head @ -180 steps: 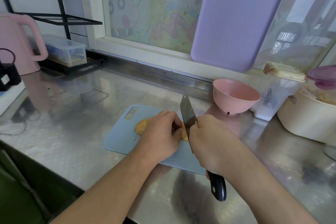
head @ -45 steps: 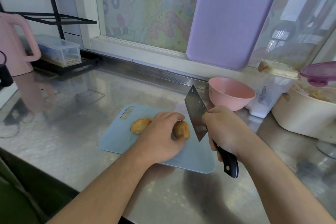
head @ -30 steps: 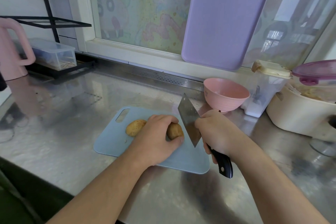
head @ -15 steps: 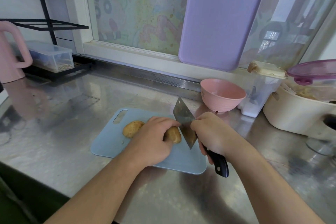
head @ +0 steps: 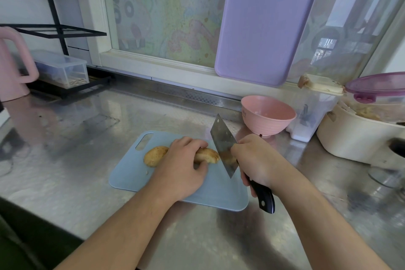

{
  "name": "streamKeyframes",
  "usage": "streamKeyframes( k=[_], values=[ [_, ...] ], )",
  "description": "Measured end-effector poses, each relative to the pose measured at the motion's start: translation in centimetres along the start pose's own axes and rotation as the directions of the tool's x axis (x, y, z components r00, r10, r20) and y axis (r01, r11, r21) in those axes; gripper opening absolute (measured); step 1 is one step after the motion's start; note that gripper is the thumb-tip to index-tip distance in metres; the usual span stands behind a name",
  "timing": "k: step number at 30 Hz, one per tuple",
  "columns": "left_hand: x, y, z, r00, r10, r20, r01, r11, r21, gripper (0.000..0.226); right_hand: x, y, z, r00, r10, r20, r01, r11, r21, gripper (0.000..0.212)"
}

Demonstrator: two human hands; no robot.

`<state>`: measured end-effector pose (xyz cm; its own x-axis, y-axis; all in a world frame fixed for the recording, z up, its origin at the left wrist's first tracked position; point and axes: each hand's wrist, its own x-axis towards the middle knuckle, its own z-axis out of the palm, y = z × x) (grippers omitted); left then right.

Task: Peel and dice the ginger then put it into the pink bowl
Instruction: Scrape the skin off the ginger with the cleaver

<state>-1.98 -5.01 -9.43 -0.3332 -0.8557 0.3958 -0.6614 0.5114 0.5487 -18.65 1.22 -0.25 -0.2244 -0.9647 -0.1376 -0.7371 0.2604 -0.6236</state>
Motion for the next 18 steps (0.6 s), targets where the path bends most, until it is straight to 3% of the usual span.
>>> streamKeyframes(
  k=[9, 18],
  values=[
    [-0.35, 0.17, -0.27, 0.993, 0.03, -0.115, -0.037, 0.997, -0.062, 0.022, -0.06, 0.0, -0.1, 1.0, 0.006, 0.026, -0.006, 1.0, -0.002, 0.024],
    [-0.49, 0.54, -0.56, 0.993, 0.062, -0.098, -0.067, 0.997, -0.047, 0.023, 0.05, 0.07, -0.04, 1.0, 0.008, 0.01, -0.008, 1.0, -0.006, 0.028]
  ],
)
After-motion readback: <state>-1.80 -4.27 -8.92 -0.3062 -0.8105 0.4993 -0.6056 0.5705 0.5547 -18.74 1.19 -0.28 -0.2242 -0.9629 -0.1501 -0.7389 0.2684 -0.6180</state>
